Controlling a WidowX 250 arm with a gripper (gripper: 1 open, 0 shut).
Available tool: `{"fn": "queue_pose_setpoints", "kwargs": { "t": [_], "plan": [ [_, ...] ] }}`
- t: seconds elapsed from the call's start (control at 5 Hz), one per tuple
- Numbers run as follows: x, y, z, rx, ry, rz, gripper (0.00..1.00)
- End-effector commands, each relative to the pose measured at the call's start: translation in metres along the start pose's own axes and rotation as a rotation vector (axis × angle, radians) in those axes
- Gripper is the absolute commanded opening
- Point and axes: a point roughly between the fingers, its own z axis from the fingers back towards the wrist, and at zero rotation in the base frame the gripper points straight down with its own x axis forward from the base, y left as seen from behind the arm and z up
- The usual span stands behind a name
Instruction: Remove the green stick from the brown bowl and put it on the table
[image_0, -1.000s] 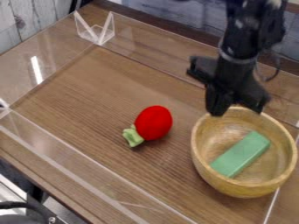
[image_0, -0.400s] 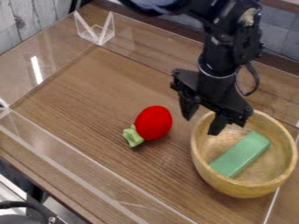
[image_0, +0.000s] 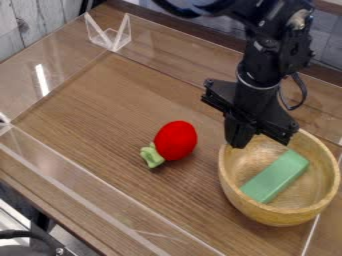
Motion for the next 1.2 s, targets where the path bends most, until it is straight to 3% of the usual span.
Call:
{"fn": "queue_pose_setpoints", "kwargs": {
  "t": [0.0,0.4,0.6,1.0],
  "plan": [
    [0.015,0.005,0.030,-0.021,-0.080,0.046,0.00],
    [-0.001,-0.004,0.024,-0.029,-0.071,0.023,0.00],
    [-0.002,0.001,0.037,-0.035,-0.085,0.045,0.00],
    [-0.006,0.000,0.020,-0.042,-0.089,0.035,0.00]
  ]
}}
